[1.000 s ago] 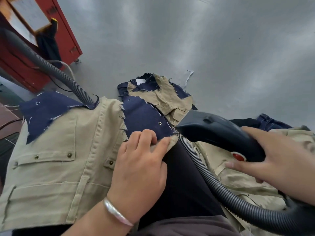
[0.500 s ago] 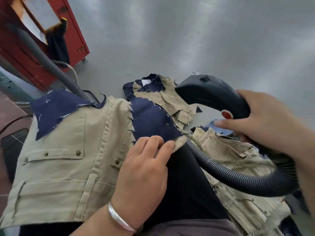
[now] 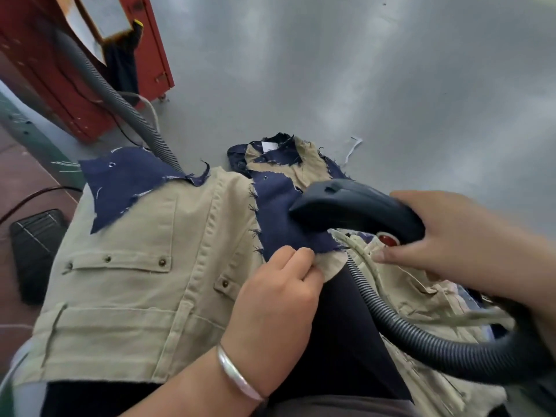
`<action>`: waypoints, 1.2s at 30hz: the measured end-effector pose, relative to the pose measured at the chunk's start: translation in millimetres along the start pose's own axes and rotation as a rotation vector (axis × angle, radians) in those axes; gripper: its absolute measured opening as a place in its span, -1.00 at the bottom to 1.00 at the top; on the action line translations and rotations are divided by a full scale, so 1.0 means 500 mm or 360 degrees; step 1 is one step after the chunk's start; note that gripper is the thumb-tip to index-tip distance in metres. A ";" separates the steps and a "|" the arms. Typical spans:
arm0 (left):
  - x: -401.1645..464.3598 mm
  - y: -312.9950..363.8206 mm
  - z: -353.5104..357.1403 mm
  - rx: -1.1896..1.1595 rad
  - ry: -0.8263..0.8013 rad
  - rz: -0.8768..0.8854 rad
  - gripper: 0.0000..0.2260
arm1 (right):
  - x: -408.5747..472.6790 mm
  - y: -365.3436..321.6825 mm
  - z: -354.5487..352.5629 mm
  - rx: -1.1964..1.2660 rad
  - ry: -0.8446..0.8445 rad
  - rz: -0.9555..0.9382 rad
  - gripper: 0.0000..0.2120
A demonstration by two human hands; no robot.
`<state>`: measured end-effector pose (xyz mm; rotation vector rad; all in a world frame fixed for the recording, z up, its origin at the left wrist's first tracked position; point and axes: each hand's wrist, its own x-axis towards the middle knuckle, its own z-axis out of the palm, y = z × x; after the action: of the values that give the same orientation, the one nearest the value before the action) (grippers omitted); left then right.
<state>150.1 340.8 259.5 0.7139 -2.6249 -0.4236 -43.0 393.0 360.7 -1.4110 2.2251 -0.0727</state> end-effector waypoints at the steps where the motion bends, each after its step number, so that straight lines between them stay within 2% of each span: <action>1: 0.000 -0.001 -0.002 -0.0017 -0.0019 -0.0010 -0.90 | 0.021 -0.011 -0.007 0.0013 0.0009 -0.0027 -0.76; 5: 0.003 -0.003 -0.004 -0.0063 -0.0025 -0.0017 -0.86 | 0.129 -0.045 -0.023 0.0093 0.0026 -0.0035 -0.76; 9: -0.005 0.009 -0.006 -0.0096 -0.0061 0.0073 -0.82 | 0.198 -0.054 -0.032 0.0138 0.0041 0.0101 -0.73; 15: -0.030 0.022 -0.009 -0.0149 -0.0169 0.0232 -0.91 | 0.115 0.012 -0.073 0.0285 0.0240 0.0157 -0.75; 17: -0.030 0.025 -0.013 -0.0102 -0.0089 0.0251 -0.91 | 0.048 0.024 -0.076 0.0216 0.0278 0.0156 -0.73; 20: -0.033 0.043 -0.014 -0.0030 0.0209 0.0186 -0.82 | -0.044 0.034 -0.059 0.0079 0.0334 0.0174 -0.59; 22: -0.039 0.053 -0.011 0.0058 0.0301 0.0134 -0.77 | -0.087 0.035 -0.038 0.0076 0.0326 0.0145 -0.53; 26: -0.041 0.061 0.004 0.0200 0.0061 0.0112 -0.67 | -0.115 0.005 0.005 -0.0174 0.0307 -0.0015 -0.63; 32: -0.039 0.076 0.023 0.0359 -0.0083 0.0085 -0.60 | -0.054 -0.069 0.021 -0.0436 0.0062 0.0055 -0.68; 36: -0.037 0.078 0.018 0.0400 -0.0241 0.0040 -0.57 | 0.022 -0.117 -0.005 -0.0432 0.0046 -0.0060 -0.73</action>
<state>144.6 384.4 261.3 0.7516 -2.8600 -0.1459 1.0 356.2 376.2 -1.6012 2.2992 0.2050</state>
